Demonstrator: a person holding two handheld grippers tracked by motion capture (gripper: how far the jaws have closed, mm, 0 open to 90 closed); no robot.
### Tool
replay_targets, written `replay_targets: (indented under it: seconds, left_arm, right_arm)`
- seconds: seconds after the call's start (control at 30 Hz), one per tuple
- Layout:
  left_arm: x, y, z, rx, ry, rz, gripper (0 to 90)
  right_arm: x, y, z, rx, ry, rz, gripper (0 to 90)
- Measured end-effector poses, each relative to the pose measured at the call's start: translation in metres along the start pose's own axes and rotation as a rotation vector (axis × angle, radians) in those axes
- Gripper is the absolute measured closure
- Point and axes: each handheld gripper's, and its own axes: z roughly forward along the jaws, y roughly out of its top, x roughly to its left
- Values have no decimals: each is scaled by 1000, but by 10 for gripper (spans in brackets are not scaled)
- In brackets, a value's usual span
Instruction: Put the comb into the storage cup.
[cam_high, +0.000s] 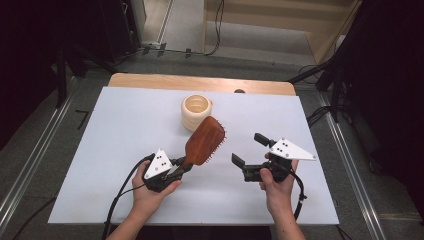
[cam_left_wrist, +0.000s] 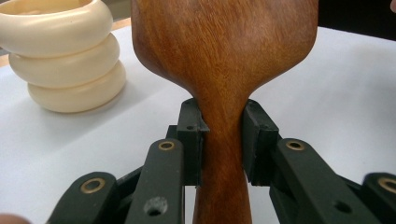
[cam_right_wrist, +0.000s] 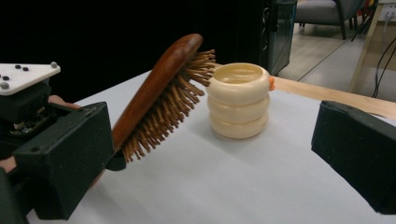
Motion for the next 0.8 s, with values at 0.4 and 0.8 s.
replay_targets:
  seconds: [0.4,0.8]
  left_arm:
    - [-4,3,-3,-43,13,2,723]
    - [-8,4,-4,-70,15,15,724]
  right_arm:
    - [30,4,36,27,58,69,0]
    - [42,5,59,36,74,166,57]
